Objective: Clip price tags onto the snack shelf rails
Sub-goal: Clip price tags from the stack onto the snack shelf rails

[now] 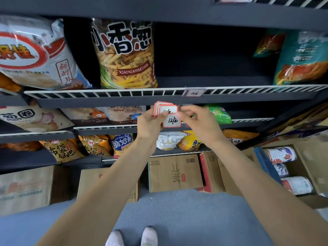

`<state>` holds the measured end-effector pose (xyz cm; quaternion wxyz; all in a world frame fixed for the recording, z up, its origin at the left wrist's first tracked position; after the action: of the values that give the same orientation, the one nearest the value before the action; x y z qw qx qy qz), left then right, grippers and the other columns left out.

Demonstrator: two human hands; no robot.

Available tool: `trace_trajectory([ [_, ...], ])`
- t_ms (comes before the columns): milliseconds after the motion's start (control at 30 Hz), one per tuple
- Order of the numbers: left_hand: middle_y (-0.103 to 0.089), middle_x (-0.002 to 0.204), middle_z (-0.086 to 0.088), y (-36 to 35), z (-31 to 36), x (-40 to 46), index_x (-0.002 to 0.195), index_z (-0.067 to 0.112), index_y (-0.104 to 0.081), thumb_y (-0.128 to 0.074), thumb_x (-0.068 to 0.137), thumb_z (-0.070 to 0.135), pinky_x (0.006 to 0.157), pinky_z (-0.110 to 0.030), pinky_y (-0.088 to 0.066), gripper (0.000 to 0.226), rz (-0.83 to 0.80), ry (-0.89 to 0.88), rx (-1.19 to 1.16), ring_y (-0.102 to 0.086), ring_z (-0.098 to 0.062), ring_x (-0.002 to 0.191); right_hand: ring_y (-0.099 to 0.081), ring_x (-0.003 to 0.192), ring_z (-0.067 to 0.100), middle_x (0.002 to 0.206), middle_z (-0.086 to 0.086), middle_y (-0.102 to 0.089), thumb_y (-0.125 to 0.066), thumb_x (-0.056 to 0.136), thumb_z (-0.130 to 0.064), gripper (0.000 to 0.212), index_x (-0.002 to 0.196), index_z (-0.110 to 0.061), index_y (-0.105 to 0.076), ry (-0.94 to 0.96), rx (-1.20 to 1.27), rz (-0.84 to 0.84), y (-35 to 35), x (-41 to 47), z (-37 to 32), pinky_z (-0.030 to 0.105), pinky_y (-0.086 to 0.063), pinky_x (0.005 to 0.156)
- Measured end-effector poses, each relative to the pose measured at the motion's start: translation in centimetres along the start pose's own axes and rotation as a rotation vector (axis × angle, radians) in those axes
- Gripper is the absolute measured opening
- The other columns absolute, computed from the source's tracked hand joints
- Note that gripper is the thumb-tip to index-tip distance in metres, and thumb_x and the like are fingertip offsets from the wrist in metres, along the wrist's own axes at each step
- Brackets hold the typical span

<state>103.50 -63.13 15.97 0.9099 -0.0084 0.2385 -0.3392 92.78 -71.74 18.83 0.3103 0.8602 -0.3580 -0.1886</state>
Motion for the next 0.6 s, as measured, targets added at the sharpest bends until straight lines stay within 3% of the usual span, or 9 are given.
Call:
trace_trajectory([
  [133,-0.070,0.090,-0.010,0.8,-1.7,0.0,0.096,0.009,-0.067,-0.058,0.090,0.005,0.077,-0.032,-0.057,0.012,-0.041,0.050,-0.016,-0.066,-0.022,0.083,-0.054,0.059,-0.002,0.068,-0.010,-0.061,-0.072,0.080,-0.018,0.015,0.094,-0.013,-0.066,-0.049,0.095,-0.031,-2.3,0.1,1.1,0.011,-0.042,0.056],
  [233,-0.069,0.089,-0.008,1.4,-3.2,0.1,0.105,0.003,-0.064,-0.056,0.091,0.004,0.065,-0.020,-0.057,0.017,-0.067,0.077,-0.048,-0.067,-0.015,0.075,-0.054,0.056,0.001,0.064,-0.008,-0.061,-0.073,0.078,-0.012,0.013,0.090,-0.013,-0.067,-0.088,0.128,-0.017,-3.6,0.1,2.6,0.014,-0.041,0.056],
  [367,-0.069,0.087,-0.005,1.3,-6.2,1.3,0.103,0.004,-0.065,-0.057,0.090,0.002,0.067,-0.014,-0.055,0.016,-0.047,0.066,0.028,-0.066,-0.011,0.075,-0.054,0.054,-0.004,0.067,-0.013,-0.060,-0.068,0.082,-0.011,0.010,0.091,-0.011,-0.072,-0.092,0.027,0.074,-4.6,0.0,6.2,0.013,-0.041,0.058],
  [533,-0.070,0.097,-0.019,-0.3,-10.8,4.7,0.100,-0.001,-0.068,-0.059,0.088,0.003,0.087,-0.044,-0.054,0.015,0.008,-0.009,0.293,-0.067,-0.029,0.087,-0.065,0.074,0.011,0.083,0.003,-0.070,-0.065,0.086,-0.012,0.010,0.093,-0.009,-0.071,-0.124,-0.017,0.223,-5.5,1.1,11.4,0.030,-0.054,0.075],
  [600,-0.071,0.097,-0.018,-1.1,-12.7,6.1,0.100,0.000,-0.068,-0.061,0.087,0.006,0.090,-0.047,-0.052,0.016,0.010,-0.014,0.363,-0.067,-0.032,0.093,-0.067,0.077,0.016,0.081,0.004,-0.070,-0.064,0.087,-0.014,0.010,0.092,-0.009,-0.071,-0.134,0.010,0.273,-6.0,1.6,13.4,0.040,-0.056,0.078],
])
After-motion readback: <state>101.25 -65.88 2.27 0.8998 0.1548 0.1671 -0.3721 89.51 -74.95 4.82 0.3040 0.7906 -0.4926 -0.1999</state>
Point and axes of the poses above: each hand's wrist, its own x-axis towards the middle knuckle, its own y-axis out of the back of the hand, z = x × y, the point moved 1 cm from there along x, towards the middle knuckle
